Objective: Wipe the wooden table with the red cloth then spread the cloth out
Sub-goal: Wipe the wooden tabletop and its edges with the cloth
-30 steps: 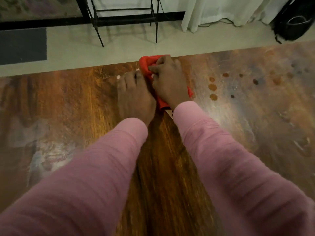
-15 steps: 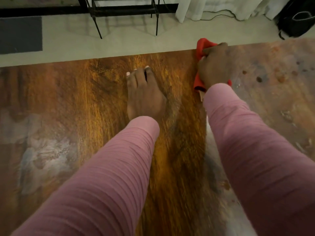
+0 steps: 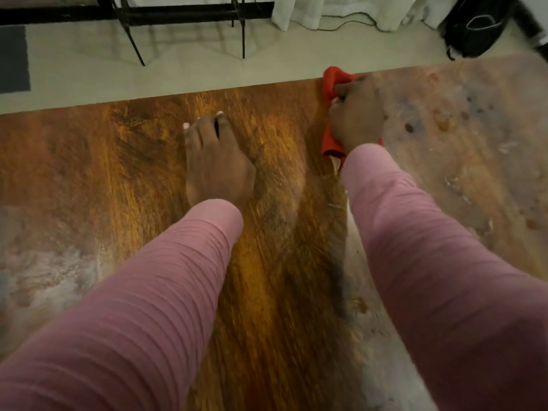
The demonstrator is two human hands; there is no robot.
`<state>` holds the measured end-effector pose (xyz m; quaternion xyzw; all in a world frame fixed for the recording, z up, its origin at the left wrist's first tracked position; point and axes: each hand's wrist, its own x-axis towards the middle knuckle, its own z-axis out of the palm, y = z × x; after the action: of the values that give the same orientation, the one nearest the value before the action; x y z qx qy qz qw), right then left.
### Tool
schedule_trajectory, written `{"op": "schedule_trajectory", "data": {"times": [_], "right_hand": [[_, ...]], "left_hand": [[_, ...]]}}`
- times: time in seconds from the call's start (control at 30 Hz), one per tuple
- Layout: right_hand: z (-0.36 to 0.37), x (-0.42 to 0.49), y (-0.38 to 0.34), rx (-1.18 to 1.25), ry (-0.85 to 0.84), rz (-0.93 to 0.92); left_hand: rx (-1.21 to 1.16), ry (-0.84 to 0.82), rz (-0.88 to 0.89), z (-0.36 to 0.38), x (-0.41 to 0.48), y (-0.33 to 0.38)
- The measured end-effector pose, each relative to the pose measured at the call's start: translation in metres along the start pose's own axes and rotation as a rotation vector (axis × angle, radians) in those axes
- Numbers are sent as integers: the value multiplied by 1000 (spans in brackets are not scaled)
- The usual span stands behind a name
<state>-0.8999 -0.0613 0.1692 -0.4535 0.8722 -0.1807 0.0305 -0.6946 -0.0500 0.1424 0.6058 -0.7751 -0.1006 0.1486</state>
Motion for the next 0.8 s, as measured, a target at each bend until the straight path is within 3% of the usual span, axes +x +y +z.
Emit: {"op": "schedule_trajectory", "data": {"times": [0.23, 0.3, 0.47, 0.8], "right_hand": [[14, -70, -23, 142, -78, -413], [10, -64, -9, 96, -70, -377], [-2, -35, 19, 64, -16, -52], [-1, -68, 3, 185, -75, -146]], "left_hand": [[9, 34, 18, 2, 0, 1], [12, 40, 21, 2, -1, -2], [21, 53, 38, 1, -3, 0], [76, 94, 106, 1, -4, 3]]}}
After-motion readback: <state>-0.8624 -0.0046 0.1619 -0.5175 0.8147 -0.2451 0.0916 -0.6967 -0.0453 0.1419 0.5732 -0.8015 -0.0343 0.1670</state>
